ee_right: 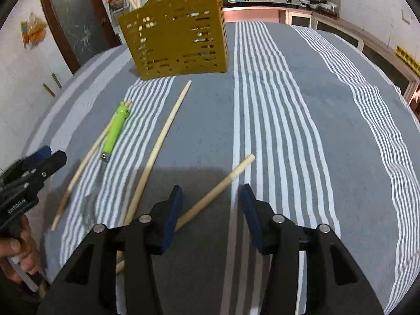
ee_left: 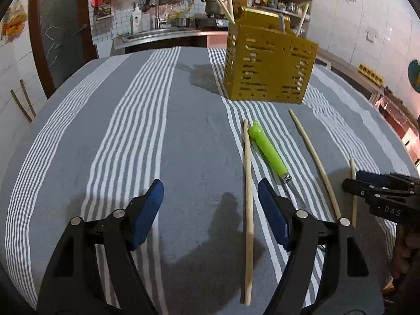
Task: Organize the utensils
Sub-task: 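Move both grippers back over the remaining chopsticks, then close the left gripper on a chopstick while the right gripper grasps another chopstick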
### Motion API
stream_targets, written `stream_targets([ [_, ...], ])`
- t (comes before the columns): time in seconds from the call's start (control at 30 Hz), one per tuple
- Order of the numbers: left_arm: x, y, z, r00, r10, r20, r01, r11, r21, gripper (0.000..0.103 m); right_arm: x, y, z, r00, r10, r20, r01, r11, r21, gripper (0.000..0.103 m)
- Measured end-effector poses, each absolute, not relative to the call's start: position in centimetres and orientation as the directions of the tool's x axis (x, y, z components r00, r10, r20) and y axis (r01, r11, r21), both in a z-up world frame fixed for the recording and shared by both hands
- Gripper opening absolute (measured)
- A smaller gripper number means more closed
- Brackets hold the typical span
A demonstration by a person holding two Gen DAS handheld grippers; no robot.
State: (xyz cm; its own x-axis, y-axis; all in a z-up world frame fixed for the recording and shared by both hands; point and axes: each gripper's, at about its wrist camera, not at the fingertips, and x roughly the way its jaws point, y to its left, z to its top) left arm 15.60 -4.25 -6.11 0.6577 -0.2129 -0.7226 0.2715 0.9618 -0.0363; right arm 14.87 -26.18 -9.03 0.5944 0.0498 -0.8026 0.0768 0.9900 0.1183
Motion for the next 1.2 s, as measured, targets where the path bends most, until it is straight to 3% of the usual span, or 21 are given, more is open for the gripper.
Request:
stream_targets([
  [0.17, 17.3, -5.3, -7.3, 0.619, -0.185, -0.763, 0.284, 0.959, -0.002, 0.072, 15.8, -26.4, -9.0, 0.597, 0.028, -0.802, 0.065, 0.994, 0.083, 0.028],
  [0.87, 24.9, -9.5, -8.4, 0.512, -0.159, -0.844, 0.382, 0.922, 0.058, 0.072, 22.1, -28.2, -8.3, 0.556, 0.047, -0.83, -0.048, 0.999, 0.024, 0.011],
  [0.97, 25.2, -10.3, -8.1, 0.508, -0.172, -0.844, 0.406, 0.912, 0.058, 0.046, 22.9, -28.3, -8.2, 0.549, 0.04, -0.835, -0.064, 0.998, 0.006, 0.006],
  [1.03, 25.4, -10.9, -8.0, 0.503, -0.177, -0.846, 0.422, 0.905, 0.062, 0.019, 23.2, -28.3, -8.1, 0.545, 0.036, -0.838, -0.066, 0.998, 0.0, 0.006],
  [1.1, 25.5, -11.4, -7.9, 0.501, -0.173, -0.848, 0.428, 0.901, 0.069, 0.006, 23.3, -28.4, -7.9, 0.545, 0.038, -0.837, -0.064, 0.998, 0.004, 0.006],
  [1.2, 25.7, -11.4, -7.6, 0.49, -0.188, -0.851, 0.424, 0.905, 0.045, 0.004, 23.1, -28.6, -7.6, 0.551, 0.047, -0.833, -0.061, 0.998, 0.016, 0.006],
])
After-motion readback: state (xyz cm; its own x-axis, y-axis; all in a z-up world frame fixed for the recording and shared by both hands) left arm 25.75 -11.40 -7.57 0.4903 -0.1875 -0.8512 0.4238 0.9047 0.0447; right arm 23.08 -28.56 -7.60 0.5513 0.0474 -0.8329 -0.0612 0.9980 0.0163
